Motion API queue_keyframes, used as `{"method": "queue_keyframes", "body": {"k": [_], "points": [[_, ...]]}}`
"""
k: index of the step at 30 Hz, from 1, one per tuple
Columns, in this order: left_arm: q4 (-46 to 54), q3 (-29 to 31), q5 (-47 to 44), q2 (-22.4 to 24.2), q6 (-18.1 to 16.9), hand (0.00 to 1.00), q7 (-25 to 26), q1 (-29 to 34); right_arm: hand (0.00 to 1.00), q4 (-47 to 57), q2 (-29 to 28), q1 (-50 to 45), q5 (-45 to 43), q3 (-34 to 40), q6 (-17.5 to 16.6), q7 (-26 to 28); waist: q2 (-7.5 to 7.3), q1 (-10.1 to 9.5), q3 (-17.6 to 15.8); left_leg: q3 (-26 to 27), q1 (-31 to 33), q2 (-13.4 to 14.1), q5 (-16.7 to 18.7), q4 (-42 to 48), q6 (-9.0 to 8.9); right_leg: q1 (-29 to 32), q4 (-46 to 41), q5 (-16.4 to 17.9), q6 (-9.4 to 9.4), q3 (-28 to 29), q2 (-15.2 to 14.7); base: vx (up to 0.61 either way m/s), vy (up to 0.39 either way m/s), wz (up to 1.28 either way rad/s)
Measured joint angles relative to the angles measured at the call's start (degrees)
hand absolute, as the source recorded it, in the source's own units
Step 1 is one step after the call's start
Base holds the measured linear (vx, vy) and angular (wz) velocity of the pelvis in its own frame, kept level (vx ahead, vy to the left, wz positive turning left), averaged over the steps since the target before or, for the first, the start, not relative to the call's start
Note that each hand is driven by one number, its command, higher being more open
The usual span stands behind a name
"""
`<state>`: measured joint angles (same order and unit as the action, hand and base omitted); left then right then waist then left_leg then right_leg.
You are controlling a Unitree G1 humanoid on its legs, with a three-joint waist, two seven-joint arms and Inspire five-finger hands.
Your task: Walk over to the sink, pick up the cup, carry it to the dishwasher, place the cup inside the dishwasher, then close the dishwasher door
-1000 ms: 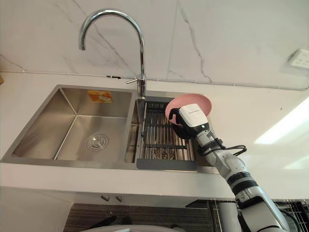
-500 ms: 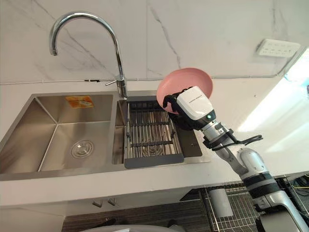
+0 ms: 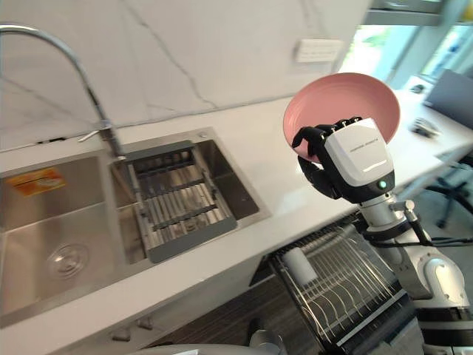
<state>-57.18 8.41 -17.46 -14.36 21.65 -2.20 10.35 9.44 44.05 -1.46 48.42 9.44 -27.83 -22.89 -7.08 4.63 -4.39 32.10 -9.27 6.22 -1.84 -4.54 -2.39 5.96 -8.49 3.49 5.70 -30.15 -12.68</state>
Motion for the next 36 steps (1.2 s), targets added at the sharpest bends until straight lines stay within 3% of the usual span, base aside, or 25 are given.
{"method": "queue_keyframes", "body": {"k": [2,5,6,7,8,11,12,13,14,15,17,20,29,36], "points": [[-0.07,0.01,-0.60,-0.48,0.91,1.00,0.76,-0.04,0.00,1.50,-0.76,-0.90,-0.09,0.10,-0.02,-0.74,-0.75,0.23,-0.06,4.18,-0.50,1.11,1.69,1.25,-0.22,0.35,-2.84,0.78,1.25,-6.46,-2.52,-0.02,-0.029,-1.28],[-0.06,-0.13,-0.67,-0.46,1.39,1.00,1.01,-0.15,0.00,3.37,-1.47,-3.21,-1.29,1.55,-0.01,-1.73,-1.68,1.85,0.08,5.60,-0.50,2.57,3.46,4.25,-1.66,0.90,-12.27,1.08,1.28,-6.33,-5.64,0.05,-0.082,-0.42],[0.03,0.00,-1.24,-0.63,1.52,1.00,1.68,-0.08,0.00,3.63,-1.97,-4.03,-1.72,2.71,0.02,-2.84,-2.24,2.18,0.56,5.50,0.82,3.28,5.12,7.44,-3.02,0.06,-13.84,-0.76,-3.03,-5.01,-6.52,0.14,-0.132,-0.07],[0.08,0.06,-1.68,-0.69,1.54,1.00,1.97,-0.44,0.00,3.61,-2.04,-4.03,-1.74,3.28,0.16,-3.13,-2.84,2.41,1.10,5.46,1.89,3.57,5.50,8.97,-3.36,0.16,-12.78,-0.85,-4.23,-5.09,-5.80,0.15,-0.162,-0.09],[-0.03,0.02,-1.74,-0.48,2.18,1.00,2.31,-1.43,0.00,3.51,-2.23,-3.93,-1.74,4.10,1.08,-3.17,-1.55,2.34,1.13,4.23,4.35,4.26,5.48,10.32,-2.95,0.87,-10.47,-2.26,-5.61,-5.44,-4.14,0.03,-0.101,-0.38],[0.24,1.09,-3.44,0.25,3.66,1.00,3.42,-2.30,0.00,3.02,-5.10,-3.55,-2.19,4.48,3.33,-3.12,-0.68,0.39,1.65,4.93,7.27,4.58,4.77,9.26,-0.96,0.57,3.49,-9.04,-8.48,-0.92,1.97,-0.03,-0.036,-0.59],[0.18,1.87,-3.91,0.50,4.79,1.00,3.78,-2.80,0.00,2.96,-6.65,-3.61,-2.32,5.01,3.44,-3.11,-0.54,0.06,1.21,5.91,8.25,5.37,4.73,10.09,-1.22,0.18,3.13,-7.07,-8.35,0.46,2.71,0.00,-0.049,-0.39],[0.55,2.87,-4.46,0.11,6.08,1.00,3.69,-2.97,0.00,2.53,-8.76,-3.79,-2.62,4.99,3.51,-2.87,-0.27,0.26,0.88,6.38,8.77,6.57,4.95,12.57,-1.14,-0.92,-3.81,-0.38,-6.77,0.10,1.76,0.06,-0.109,-0.37],[0.74,3.28,-5.24,-0.40,6.97,1.00,3.58,-3.46,0.00,2.54,-9.61,-3.53,-2.85,4.90,3.52,-2.38,-0.82,-0.06,0.71,8.10,8.88,7.39,5.47,15.47,-0.54,-3.08,-0.99,-0.92,-8.63,0.00,2.30,0.06,-0.085,-0.35],[0.74,3.67,-5.48,-0.32,7.25,1.00,3.76,-3.81,0.00,2.69,-9.52,-3.48,-3.16,4.84,3.48,-2.27,-1.13,-0.60,0.84,9.19,9.11,7.92,6.09,17.09,-0.69,-4.25,1.33,-1.71,-8.76,-0.19,3.20,0.01,-0.141,-0.56],[0.77,3.51,-6.82,0.34,7.69,1.00,4.50,-4.20,0.00,2.99,-10.91,-3.70,-4.52,4.84,3.83,-2.64,1.11,-0.98,0.06,10.42,9.98,10.84,8.33,20.31,-2.15,-6.42,8.02,-4.40,-8.86,0.38,6.59,-0.13,-0.119,-0.41],[0.91,3.72,-8.38,1.38,7.73,1.00,5.41,-4.20,0.00,2.93,-13.22,-7.52,-4.91,4.99,6.45,-1.96,2.51,-0.38,-1.01,10.37,10.14,10.99,7.79,19.97,-2.23,-7.15,10.57,-5.98,-8.48,0.49,7.50,-0.12,-0.012,-0.05],[1.43,5.28,-7.30,4.48,3.09,1.00,3.05,-4.17,0.00,-3.10,-18.19,-9.60,-5.13,4.22,7.66,0.50,6.31,-0.50,-5.65,8.91,8.61,10.41,7.22,20.09,-1.86,-10.34,13.03,-7.80,-8.23,-0.27,7.46,-0.07,0.055,0.06],[2.79,5.22,-6.93,4.99,3.14,1.00,0.04,-4.58,0.00,-13.85,-20.06,-7.52,-6.23,0.44,10.45,0.42,8.08,-0.26,-8.56,8.71,9.84,8.65,6.42,18.29,-0.98,-8.76,13.30,-8.62,-8.52,-0.58,6.36,-0.04,0.083,0.04]]}}
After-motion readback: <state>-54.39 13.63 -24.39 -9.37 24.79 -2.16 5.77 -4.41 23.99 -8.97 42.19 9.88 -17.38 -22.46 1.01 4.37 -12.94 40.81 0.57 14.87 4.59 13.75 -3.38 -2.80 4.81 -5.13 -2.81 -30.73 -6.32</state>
